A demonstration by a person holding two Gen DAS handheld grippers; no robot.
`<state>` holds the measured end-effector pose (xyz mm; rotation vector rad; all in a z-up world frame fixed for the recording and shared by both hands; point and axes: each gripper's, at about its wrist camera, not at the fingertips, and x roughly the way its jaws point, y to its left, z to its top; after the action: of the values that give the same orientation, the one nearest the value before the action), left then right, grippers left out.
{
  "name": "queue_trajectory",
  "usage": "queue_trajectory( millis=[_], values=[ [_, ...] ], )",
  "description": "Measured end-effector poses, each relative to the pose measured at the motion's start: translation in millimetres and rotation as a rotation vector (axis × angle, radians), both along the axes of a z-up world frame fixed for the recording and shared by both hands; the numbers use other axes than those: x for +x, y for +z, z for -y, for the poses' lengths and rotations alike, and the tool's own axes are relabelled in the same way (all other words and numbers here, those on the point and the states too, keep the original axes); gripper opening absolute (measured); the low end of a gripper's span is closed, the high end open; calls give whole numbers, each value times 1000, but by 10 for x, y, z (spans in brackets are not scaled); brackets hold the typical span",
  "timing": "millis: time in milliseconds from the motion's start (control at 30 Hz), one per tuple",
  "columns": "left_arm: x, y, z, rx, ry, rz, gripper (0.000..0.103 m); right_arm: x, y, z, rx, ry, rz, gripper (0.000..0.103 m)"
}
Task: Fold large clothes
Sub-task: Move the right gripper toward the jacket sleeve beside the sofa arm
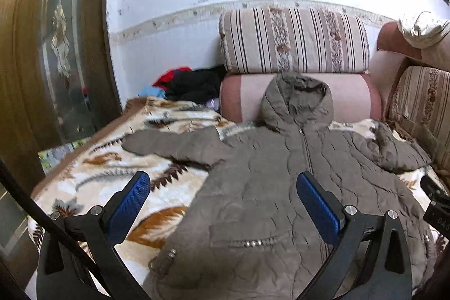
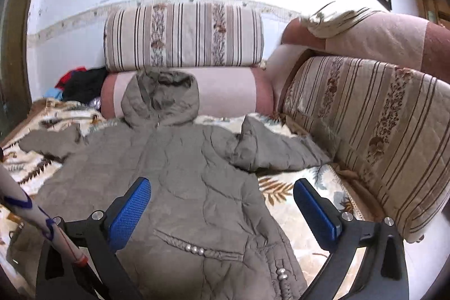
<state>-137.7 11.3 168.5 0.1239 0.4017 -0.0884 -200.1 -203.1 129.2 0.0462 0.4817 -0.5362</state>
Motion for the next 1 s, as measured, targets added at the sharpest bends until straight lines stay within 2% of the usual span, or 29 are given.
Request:
queue_trajectory(
  millis=[133,300,400,467,600,767,1000],
  values=[
    [112,46,-13,-18,-1,0,103,56,-72,88,51,3,-24,103],
    [388,130,38,20,-14,-58,103,230,-139,176,65,14,-118,103],
    [431,127,24,32,7,-77,103,330,-151,280,104,10,-140,103],
    [464,59,47,47,12,-109,103,375,-196,326,133,9,-143,103],
    [502,-111,113,68,-1,-166,103,491,-382,371,149,6,-204,100],
    [518,-324,285,85,-57,-245,103,536,-507,456,159,-13,-246,100],
    [550,-375,372,93,-90,-254,103,598,-672,624,210,-55,-302,100]
  ],
)
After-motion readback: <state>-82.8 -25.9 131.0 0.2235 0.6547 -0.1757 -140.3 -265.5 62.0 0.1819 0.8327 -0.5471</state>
